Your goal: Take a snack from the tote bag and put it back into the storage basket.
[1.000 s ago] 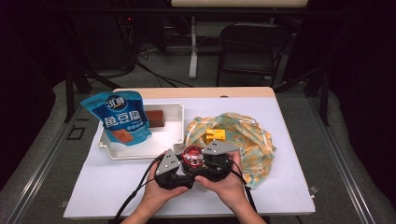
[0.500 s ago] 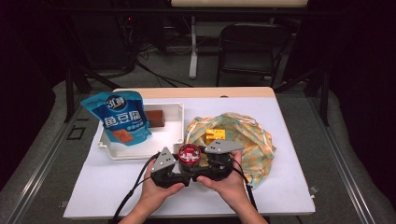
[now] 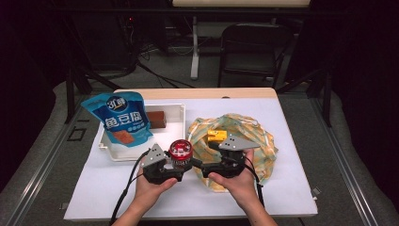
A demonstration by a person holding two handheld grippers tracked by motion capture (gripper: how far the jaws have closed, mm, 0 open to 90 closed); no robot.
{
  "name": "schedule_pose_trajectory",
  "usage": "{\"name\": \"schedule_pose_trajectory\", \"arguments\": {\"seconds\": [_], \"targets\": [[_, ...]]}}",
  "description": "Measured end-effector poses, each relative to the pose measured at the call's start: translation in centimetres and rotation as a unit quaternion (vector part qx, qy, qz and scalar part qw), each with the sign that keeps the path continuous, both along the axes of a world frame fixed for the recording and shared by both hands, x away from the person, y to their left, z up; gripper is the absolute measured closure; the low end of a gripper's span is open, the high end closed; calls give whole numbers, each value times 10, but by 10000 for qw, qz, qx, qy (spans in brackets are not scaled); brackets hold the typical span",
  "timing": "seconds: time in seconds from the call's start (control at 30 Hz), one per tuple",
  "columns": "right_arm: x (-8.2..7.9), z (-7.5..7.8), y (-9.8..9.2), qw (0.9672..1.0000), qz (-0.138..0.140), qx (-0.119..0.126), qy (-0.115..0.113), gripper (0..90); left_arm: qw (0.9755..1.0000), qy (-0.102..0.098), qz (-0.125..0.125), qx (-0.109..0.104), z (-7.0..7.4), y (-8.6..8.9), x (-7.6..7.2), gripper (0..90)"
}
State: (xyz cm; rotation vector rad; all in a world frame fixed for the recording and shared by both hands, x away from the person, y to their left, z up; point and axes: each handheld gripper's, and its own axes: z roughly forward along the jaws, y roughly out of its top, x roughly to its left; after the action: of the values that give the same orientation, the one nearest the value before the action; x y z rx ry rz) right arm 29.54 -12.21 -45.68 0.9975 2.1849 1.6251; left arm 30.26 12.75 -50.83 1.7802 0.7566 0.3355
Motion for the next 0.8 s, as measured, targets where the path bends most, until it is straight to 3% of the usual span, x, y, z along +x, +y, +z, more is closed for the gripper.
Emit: {"name": "schedule_pose_trajectory", "arguments": {"seconds": [0.17, 0.37, 0.4, 0.43, 0.53, 0.6, 0.63, 0.67, 0.8], "targets": [[3, -1, -7, 9999, -112, 8, 5, 162, 10000, 31, -7, -53, 2, 10, 3, 263], [6, -3, -15, 9997, -230, -34, 2, 162, 9998, 27, 144, -122, 3, 20, 7, 263], [6, -4, -16, 9996, -269, -53, 0, 162, 9996, -15, 260, -113, 3, 21, 7, 263], [7, -4, -18, 9996, -282, -70, 1, 162, 9998, 16, 169, -124, 3, 23, 9, 264], [9, -7, -22, 9993, -347, -107, 42, 164, 9997, 37, 216, -98, 3, 28, 11, 263], [10, -9, -24, 9991, -401, -117, 58, 167, 9995, 62, 270, -133, 2, 31, 13, 263], [10, -10, -25, 9991, -394, -132, 65, 169, 9990, 29, 423, -135, 2, 32, 14, 263], [11, -11, -26, 9990, -429, -129, 78, 170, 9993, 52, 361, -116, 2, 35, 15, 263], [12, -12, -29, 9986, -489, -148, 94, 175, 9986, 29, 500, -151, 2, 44, 20, 263]]}}
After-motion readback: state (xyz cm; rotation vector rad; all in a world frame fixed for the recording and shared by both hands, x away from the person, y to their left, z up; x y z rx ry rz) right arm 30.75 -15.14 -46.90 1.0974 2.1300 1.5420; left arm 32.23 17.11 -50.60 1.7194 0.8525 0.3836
